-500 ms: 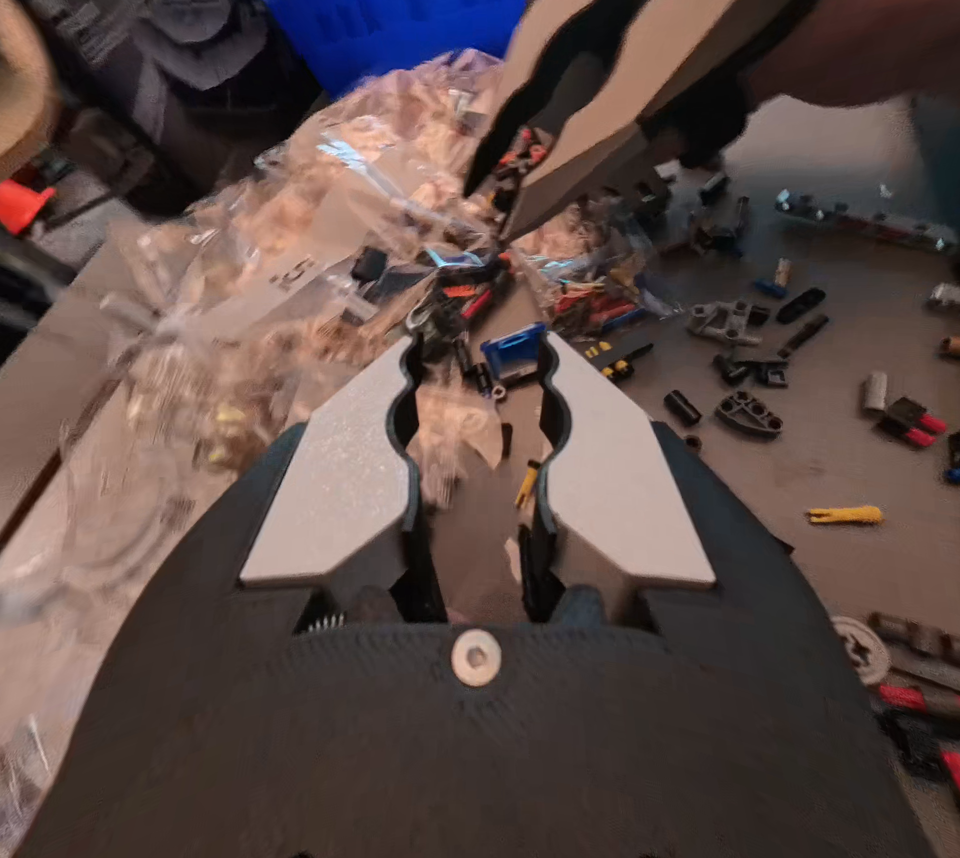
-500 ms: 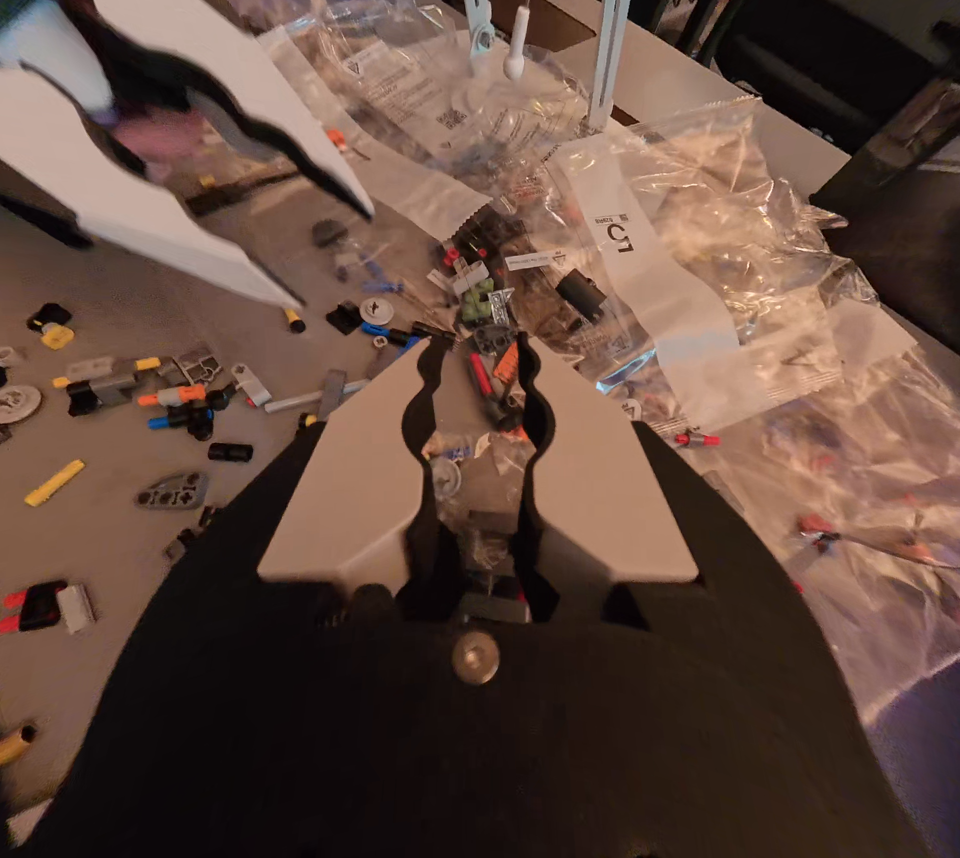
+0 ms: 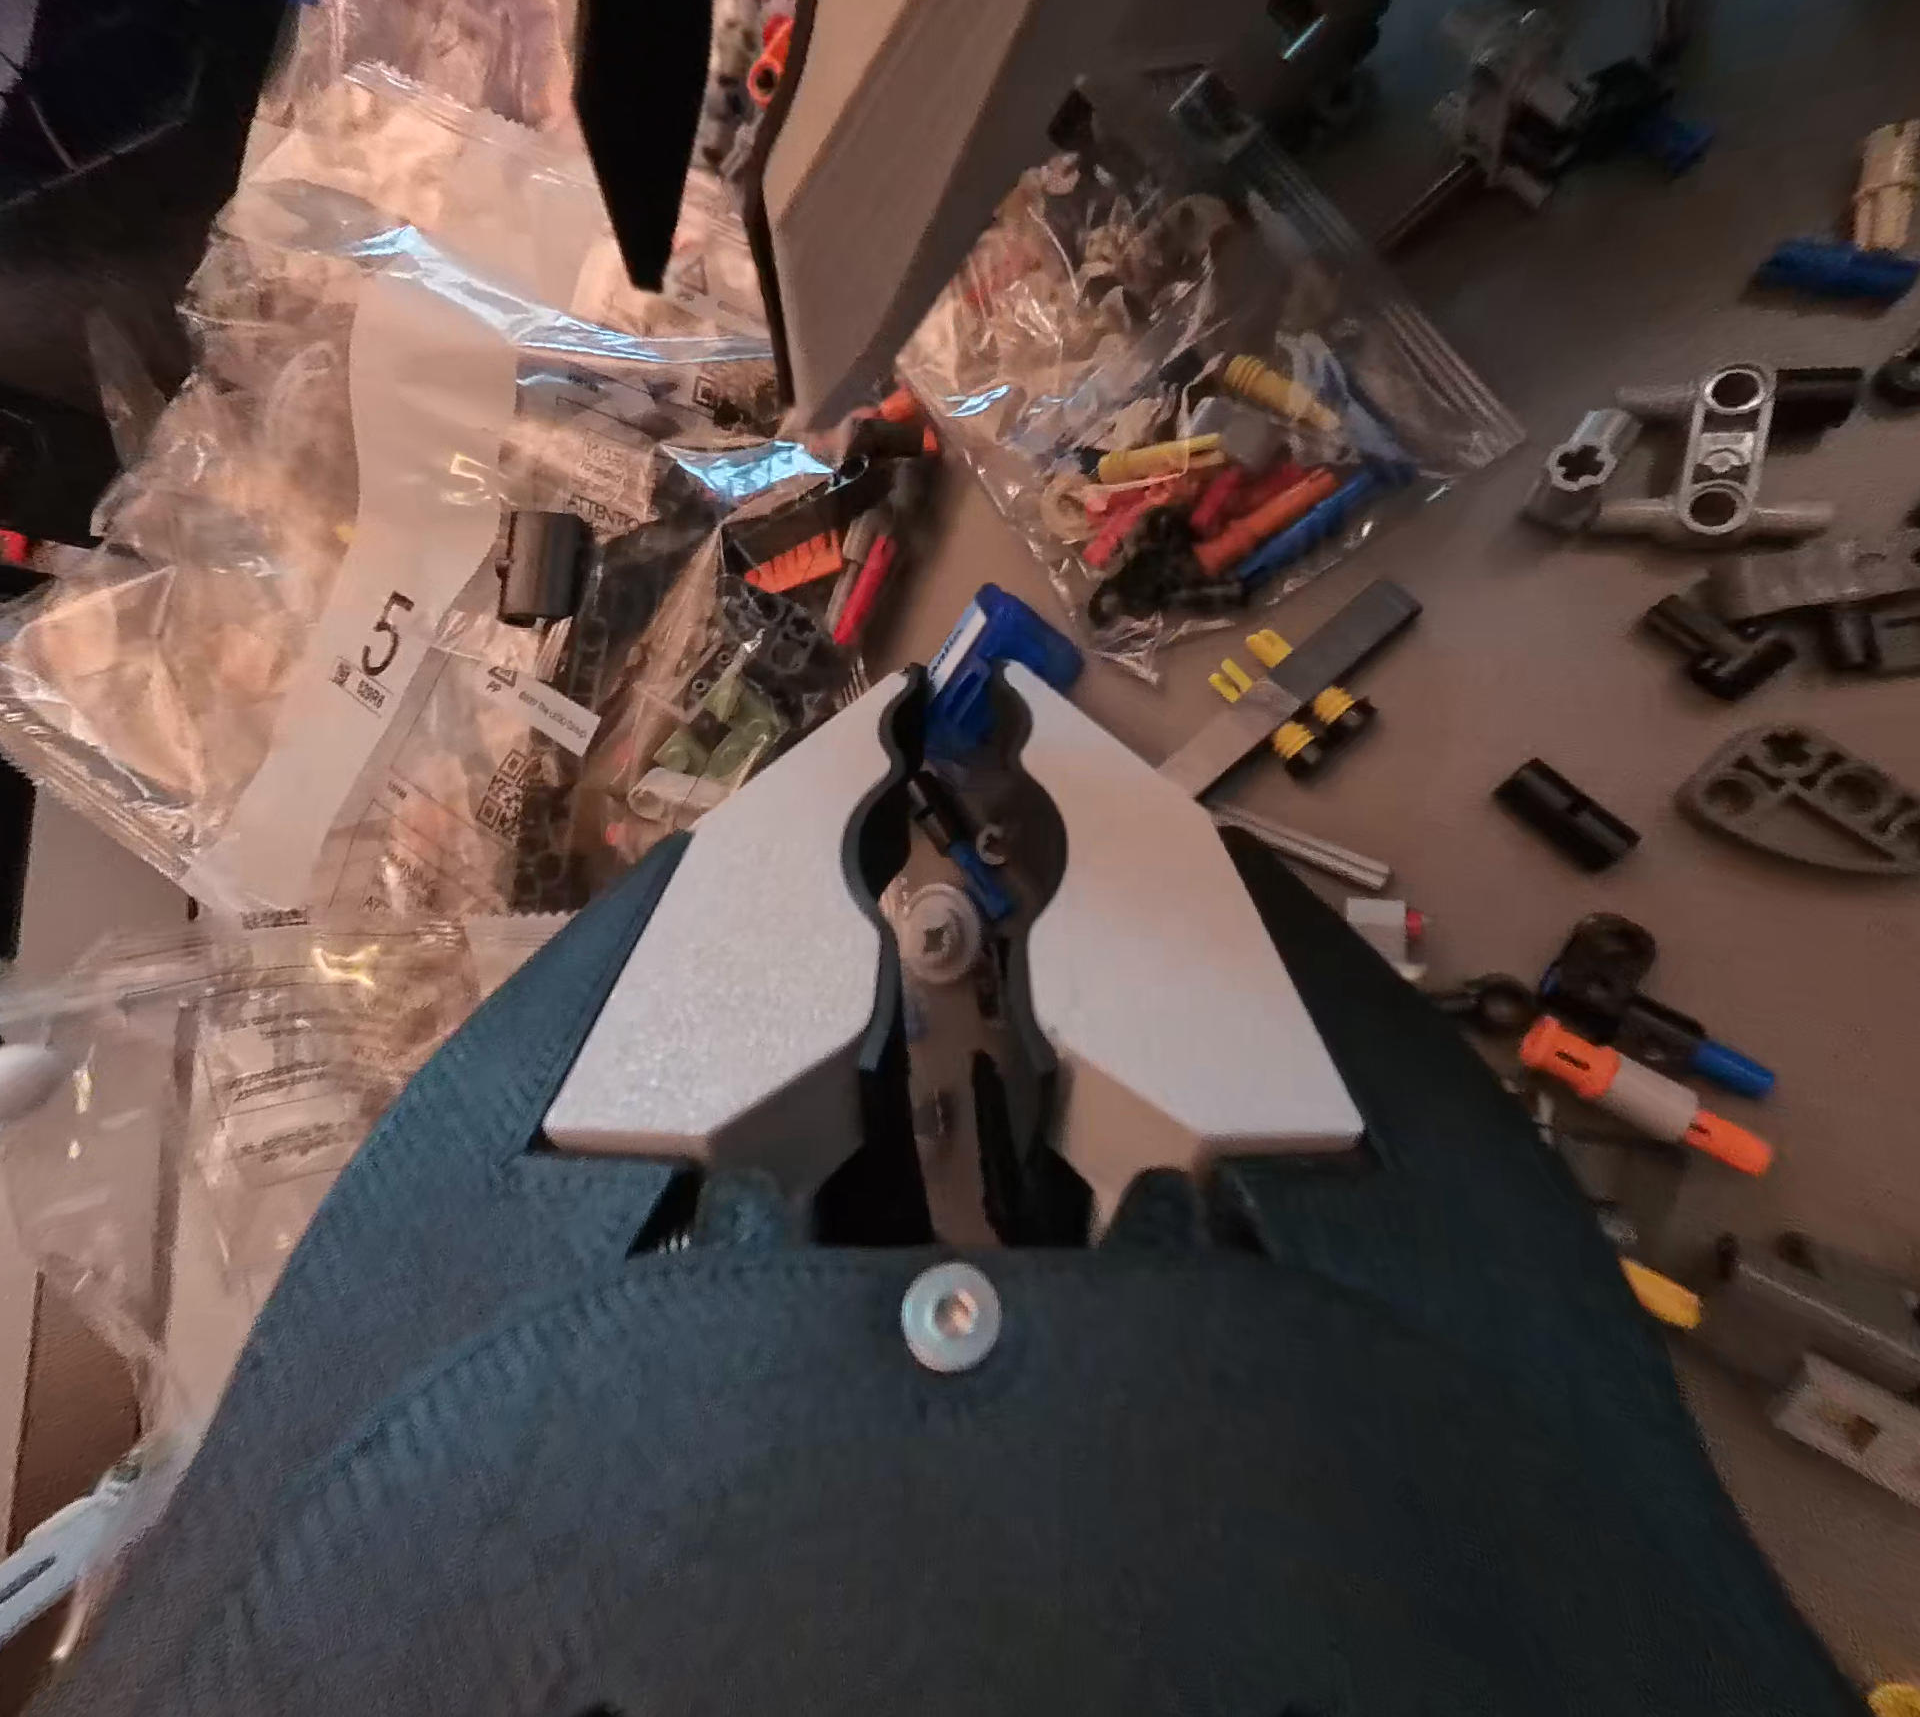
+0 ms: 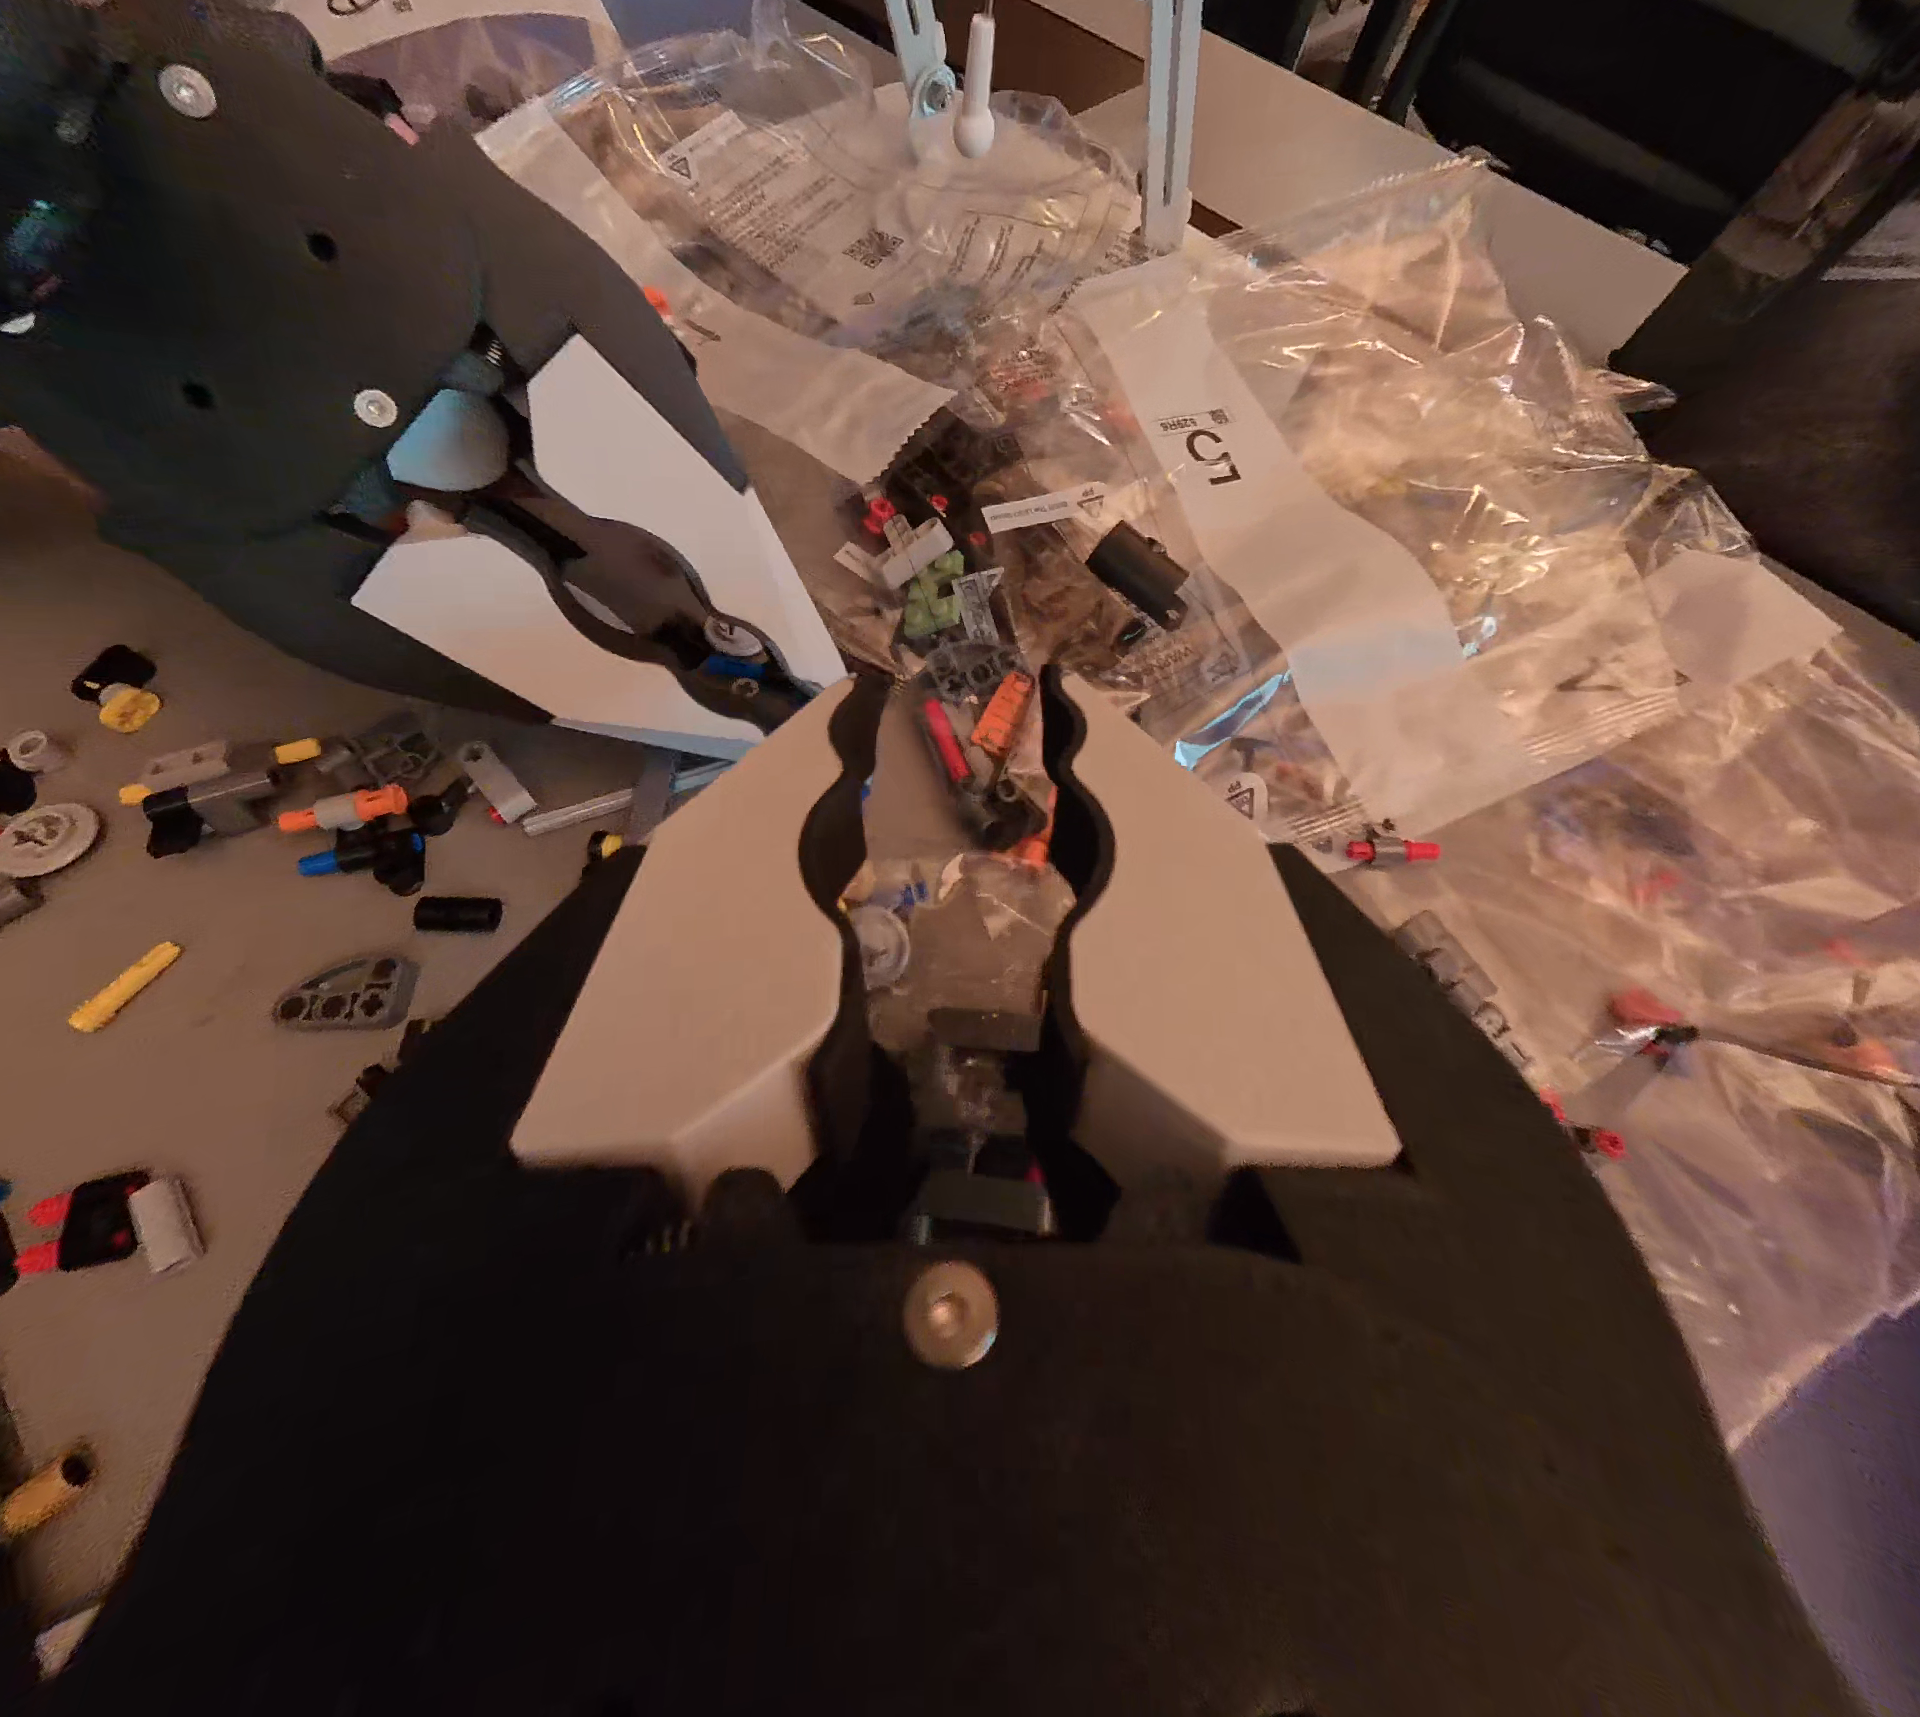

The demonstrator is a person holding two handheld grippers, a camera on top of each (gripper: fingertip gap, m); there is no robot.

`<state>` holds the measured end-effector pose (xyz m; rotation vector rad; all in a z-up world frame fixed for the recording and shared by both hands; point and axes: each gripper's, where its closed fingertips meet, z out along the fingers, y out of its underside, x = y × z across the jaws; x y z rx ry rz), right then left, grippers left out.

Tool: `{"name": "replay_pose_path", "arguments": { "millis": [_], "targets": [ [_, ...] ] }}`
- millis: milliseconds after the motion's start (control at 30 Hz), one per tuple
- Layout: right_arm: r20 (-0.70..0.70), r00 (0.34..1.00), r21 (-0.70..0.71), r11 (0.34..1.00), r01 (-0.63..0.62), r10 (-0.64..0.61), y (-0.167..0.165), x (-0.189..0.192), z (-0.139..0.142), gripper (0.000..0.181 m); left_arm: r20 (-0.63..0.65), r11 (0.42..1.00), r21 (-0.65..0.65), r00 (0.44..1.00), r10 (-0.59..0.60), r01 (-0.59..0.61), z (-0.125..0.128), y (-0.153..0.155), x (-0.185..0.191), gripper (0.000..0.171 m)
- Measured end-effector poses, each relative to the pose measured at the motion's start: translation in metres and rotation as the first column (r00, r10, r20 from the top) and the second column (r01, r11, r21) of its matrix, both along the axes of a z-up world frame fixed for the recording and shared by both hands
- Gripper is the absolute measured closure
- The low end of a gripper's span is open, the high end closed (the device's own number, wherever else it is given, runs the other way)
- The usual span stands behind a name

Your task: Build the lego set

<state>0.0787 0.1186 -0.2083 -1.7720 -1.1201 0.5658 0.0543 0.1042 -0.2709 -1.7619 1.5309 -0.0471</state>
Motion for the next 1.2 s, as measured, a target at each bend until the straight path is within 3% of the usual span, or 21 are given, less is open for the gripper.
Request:
{"name": "replay_pose_path", "arguments": {
  "millis": [67, 367, 567, 733, 833, 900, 1000, 1067, 1200],
  "targets": [
    [-0.031, 1.000, 0.000, 1.000, 0.001, -0.001, 0.000, 0.000, 0.005, 0.154, 0.026, 0.999, 0.028, 1.000, 0.017, -0.018, 0.008, 0.003, -0.004, 0.171],
    [-0.100, 0.994, 0.026, 0.999, 0.039, -0.036, 0.007, 0.010, 0.017, 0.158, 0.171, 0.987, 0.092, 0.978, 0.117, -0.134, 0.059, 0.004, -0.036, 0.171],
    [-0.108, 0.994, 0.011, 1.000, 0.020, -0.019, 0.004, 0.006, 0.016, 0.154, 0.310, 0.943, 0.107, 0.912, 0.269, -0.315, 0.116, -0.020, -0.095, 0.171],
    [-0.070, 0.997, 0.019, 1.000, -0.016, 0.017, -0.002, -0.002, 0.011, 0.153, 0.362, 0.869, 0.108, 0.833, 0.419, -0.484, 0.160, -0.066, -0.183, 0.171],
    [-0.066, 0.998, 0.013, 1.000, -0.023, 0.024, -0.004, -0.004, 0.010, 0.153, 0.200, 0.770, 0.157, 0.784, 0.588, -0.618, 0.174, -0.092, -0.272, 0.171],
    [-0.062, 0.998, 0.006, 1.000, -0.028, 0.029, -0.005, -0.005, 0.009, 0.152, 0.116, 0.667, 0.143, 0.681, 0.723, -0.731, 0.175, -0.106, -0.348, 0.171],
    [-0.049, 0.998, 0.005, 1.000, -0.029, 0.029, -0.005, -0.005, 0.007, 0.152, -0.038, 0.493, 0.044, 0.492, 0.870, -0.869, 0.144, -0.134, -0.459, 0.171],
    [-0.048, 0.998, -0.001, 1.000, -0.029, 0.029, -0.006, -0.006, 0.005, 0.152, -0.165, 0.367, -0.046, 0.370, 0.914, -0.929, 0.107, -0.163, -0.517, 0.171],
    [-0.039, 0.998, -0.007, 0.999, -0.039, 0.039, -0.007, -0.008, 0.003, 0.152, -0.283, 0.218, -0.086, 0.234, 0.930, -0.972, 0.049, -0.207, -0.587, 0.171]
  ]
}}
